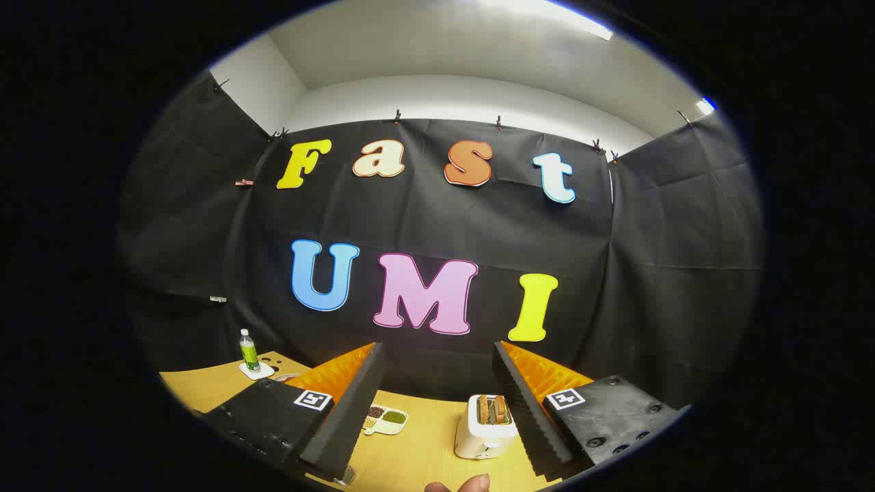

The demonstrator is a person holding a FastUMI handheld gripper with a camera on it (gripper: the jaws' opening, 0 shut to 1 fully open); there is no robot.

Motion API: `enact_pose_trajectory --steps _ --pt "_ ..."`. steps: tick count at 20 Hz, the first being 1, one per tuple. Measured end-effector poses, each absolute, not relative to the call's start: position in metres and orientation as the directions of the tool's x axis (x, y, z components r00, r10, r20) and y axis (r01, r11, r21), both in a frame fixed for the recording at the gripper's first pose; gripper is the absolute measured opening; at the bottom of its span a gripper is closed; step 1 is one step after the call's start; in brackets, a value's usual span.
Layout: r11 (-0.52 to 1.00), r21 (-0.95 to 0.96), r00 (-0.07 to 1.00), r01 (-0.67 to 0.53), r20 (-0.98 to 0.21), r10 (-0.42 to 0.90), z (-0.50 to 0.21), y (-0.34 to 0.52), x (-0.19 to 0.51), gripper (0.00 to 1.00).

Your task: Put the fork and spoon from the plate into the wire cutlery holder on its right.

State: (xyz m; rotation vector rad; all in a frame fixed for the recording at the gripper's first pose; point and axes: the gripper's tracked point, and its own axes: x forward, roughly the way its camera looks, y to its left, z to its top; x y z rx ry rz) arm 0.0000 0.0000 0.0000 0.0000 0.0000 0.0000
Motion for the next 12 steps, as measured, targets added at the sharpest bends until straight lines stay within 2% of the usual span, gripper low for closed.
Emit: enact_pose_trajectory --steps 12 --pt "1.000 0.001 1.000 -0.023 -0.017 0.023 0.000 0.037 0.002 0.98"
